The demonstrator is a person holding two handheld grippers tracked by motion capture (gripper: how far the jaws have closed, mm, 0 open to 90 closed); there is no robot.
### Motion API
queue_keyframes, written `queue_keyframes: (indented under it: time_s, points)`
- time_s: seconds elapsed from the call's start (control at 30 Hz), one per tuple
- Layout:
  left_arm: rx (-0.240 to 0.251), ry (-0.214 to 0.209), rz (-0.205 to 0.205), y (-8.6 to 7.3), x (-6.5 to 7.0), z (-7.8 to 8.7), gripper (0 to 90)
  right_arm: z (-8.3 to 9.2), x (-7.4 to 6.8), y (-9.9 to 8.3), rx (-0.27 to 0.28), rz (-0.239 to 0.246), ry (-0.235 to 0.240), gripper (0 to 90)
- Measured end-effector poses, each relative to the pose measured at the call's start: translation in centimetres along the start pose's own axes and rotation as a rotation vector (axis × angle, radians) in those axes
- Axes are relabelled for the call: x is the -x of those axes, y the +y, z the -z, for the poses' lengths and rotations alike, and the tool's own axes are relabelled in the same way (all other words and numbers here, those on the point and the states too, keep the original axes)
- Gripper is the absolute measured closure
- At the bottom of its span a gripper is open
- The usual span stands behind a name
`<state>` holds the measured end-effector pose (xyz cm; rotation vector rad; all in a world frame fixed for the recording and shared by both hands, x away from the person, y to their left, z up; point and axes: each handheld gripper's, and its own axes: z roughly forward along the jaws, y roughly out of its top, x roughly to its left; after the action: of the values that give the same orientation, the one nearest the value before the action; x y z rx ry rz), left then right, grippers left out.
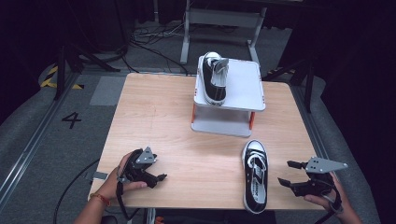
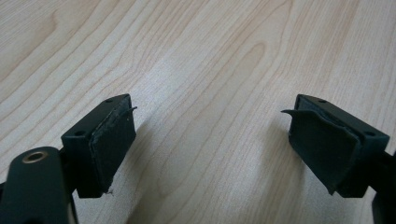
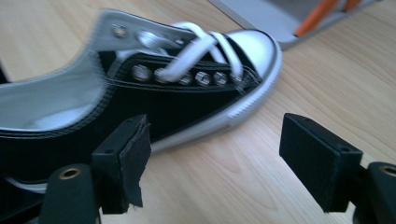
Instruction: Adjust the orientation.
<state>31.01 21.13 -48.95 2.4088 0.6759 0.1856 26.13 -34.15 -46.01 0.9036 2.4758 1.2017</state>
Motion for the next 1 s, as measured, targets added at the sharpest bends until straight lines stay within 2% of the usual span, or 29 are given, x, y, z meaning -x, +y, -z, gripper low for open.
queue_keyframes:
  time_s: [0.13,0.2,0.23,0.27,0.3,0.33,0.4,0.47,0.5,0.63,0.73,0.83,1.0]
  points:
    - [0.000,0.000,0.000,0.0,0.0,0.0,15.2,0.1,-1.8,0.9,-0.015,0.058,0.049,27.1]
    - [0.000,0.001,0.000,0.0,0.0,0.0,15.2,-0.1,-2.6,1.3,-0.017,0.075,0.084,27.4]
    - [0.000,0.001,0.000,0.0,0.0,0.0,15.2,-0.1,-2.6,1.3,-0.017,0.075,0.084,27.4]
    - [0.000,0.001,0.001,0.0,0.0,0.0,15.2,-0.3,-3.5,1.8,-0.026,0.090,0.120,28.2]
    - [0.000,0.001,0.001,0.0,0.0,0.0,15.2,-0.3,-3.5,1.8,-0.026,0.090,0.120,28.2]
    - [0.000,0.002,0.002,0.0,0.0,0.0,15.2,-0.6,-4.5,2.2,-0.043,0.123,0.145,28.5]
    - [0.000,0.002,0.001,0.0,0.0,0.0,15.2,-0.7,-4.8,2.4,-0.046,0.131,0.158,28.7]
    - [0.000,0.001,0.001,0.0,0.0,0.0,15.2,-1.1,-5.9,2.9,-0.069,0.161,0.192,30.0]
    - [0.001,0.001,0.002,0.0,0.0,0.0,15.2,-1.2,-6.2,3.0,-0.074,0.168,0.199,32.1]
    - [0.001,0.002,0.002,0.0,0.0,0.0,15.2,-1.0,-6.5,3.5,-0.072,0.175,0.203,31.8]
    - [0.000,0.002,0.002,0.0,0.0,0.0,15.2,-0.7,-6.8,3.9,-0.070,0.184,0.226,31.4]
    - [0.000,0.002,0.002,0.0,0.0,0.0,15.2,-1.0,-7.7,4.1,-0.095,0.206,0.259,31.5]
    - [0.001,0.002,0.002,0.0,0.0,0.0,15.2,-2.3,-9.1,4.1,-0.194,0.261,0.289,36.6]
